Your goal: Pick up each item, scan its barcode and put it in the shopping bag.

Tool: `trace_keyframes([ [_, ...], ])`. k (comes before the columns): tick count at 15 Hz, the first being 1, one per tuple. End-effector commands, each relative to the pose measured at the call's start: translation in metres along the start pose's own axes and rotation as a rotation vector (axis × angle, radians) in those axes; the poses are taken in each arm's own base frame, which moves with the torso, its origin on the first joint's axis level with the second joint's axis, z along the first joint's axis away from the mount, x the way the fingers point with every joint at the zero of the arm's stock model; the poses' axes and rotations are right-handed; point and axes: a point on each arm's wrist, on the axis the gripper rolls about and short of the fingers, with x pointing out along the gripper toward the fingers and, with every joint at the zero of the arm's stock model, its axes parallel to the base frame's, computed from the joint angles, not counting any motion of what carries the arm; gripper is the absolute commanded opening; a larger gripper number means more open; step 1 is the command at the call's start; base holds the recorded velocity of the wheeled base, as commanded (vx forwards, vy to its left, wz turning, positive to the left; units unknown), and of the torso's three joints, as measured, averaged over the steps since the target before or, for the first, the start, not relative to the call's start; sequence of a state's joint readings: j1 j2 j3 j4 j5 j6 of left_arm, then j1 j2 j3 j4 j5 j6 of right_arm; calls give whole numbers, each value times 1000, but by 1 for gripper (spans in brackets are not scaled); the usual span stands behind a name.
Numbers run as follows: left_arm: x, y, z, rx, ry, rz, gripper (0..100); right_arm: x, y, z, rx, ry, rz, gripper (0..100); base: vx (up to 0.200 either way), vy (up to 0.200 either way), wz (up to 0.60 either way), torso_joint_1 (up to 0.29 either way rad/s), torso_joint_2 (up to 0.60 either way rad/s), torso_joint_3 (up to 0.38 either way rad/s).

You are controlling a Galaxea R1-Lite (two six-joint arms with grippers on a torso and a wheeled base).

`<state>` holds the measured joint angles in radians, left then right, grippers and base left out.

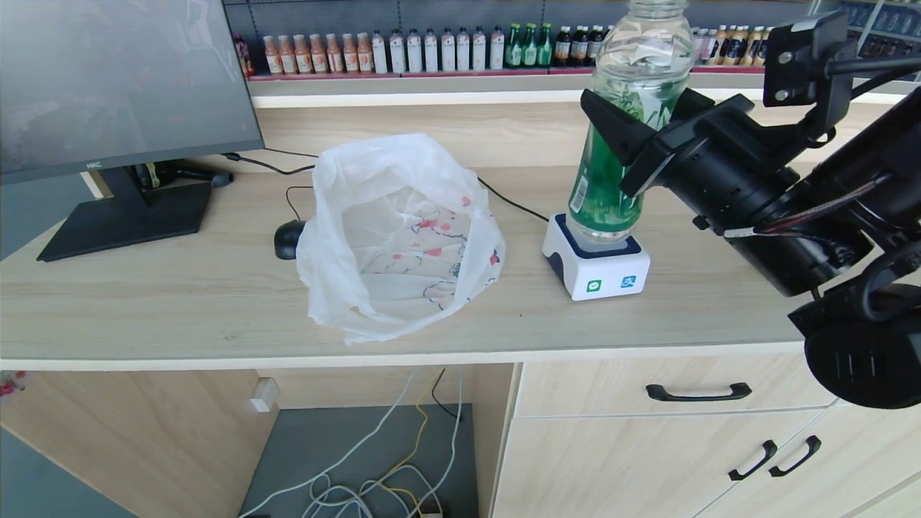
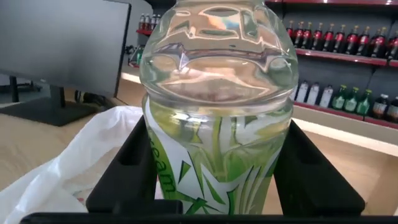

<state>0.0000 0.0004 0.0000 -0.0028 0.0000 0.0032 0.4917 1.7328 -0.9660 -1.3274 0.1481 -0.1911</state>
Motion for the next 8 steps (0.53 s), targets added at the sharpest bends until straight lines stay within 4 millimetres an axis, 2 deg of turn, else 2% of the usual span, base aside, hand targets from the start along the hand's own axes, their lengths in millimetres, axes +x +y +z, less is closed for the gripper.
trace_keyframes([
  [1, 0, 0, 0, 0, -1, 0, 100, -4, 10, 1, 56, 10, -56, 0, 0, 0, 0, 0, 0, 0],
  [3, 0, 0, 0, 1, -1, 0, 100, -4, 10, 4, 80, -6, -131, 0, 0, 0, 0, 0, 0, 0],
  [8, 0, 0, 0, 1, -1, 0, 100, -11, 9, -1, 66, -27, -167, 0, 0, 0, 0, 0, 0, 0],
])
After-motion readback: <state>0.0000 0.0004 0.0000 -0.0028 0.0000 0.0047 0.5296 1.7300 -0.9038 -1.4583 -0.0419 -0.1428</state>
